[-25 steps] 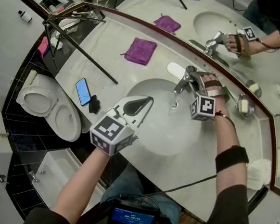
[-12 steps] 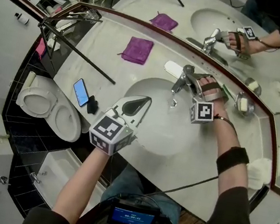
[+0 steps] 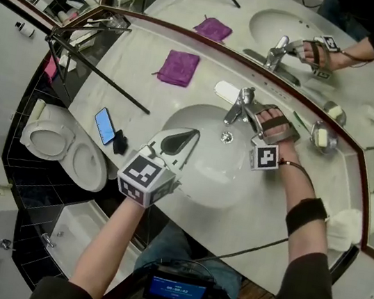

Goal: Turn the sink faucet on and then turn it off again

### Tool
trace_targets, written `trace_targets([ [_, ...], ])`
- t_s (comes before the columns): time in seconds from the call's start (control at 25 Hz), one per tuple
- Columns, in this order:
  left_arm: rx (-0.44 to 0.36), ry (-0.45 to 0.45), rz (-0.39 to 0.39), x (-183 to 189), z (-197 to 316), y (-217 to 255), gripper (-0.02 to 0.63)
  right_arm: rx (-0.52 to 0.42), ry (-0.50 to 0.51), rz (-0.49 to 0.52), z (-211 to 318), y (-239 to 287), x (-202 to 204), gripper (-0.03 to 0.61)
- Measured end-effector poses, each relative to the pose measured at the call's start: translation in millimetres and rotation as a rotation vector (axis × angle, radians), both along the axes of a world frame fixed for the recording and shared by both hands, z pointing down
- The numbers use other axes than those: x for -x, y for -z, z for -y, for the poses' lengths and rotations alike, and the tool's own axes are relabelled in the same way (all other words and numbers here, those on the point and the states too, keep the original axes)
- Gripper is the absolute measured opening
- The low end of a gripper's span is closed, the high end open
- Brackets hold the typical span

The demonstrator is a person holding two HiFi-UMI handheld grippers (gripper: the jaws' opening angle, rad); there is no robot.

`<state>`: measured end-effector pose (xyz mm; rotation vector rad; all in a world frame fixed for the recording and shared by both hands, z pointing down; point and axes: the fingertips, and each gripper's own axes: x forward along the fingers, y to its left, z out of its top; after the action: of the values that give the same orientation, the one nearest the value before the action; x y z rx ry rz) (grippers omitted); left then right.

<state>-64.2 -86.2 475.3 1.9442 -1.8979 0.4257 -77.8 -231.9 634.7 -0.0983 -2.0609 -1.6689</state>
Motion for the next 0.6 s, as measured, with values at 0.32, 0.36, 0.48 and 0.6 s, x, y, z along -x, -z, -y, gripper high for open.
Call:
trace_targets([
  [0.32, 0.001, 0.004, 0.0, 1.1, 0.0, -0.4, 0.002, -0.012, -0.024, 0.026, 1.9, -0.1, -1.7, 0.057],
  [0.36, 0.001, 0.005, 0.001, 1.1, -0.2, -0.5, 0.002, -0.012, -0.025, 0.026, 2.2, 0.1, -1.8, 0.057],
  [0.48, 0.001, 0.01, 0.0, -0.4, -1.8, -1.5, 0.002, -0.011, -0.028, 0.017, 3.2, 0.2, -3.5, 0.057],
  [0.6, -0.009, 0.018, 0.007, -0.1, -7.1, -1.3, 0.002, -0.005, -0.041, -0.008, 1.5, 1.8, -5.4, 0.058],
])
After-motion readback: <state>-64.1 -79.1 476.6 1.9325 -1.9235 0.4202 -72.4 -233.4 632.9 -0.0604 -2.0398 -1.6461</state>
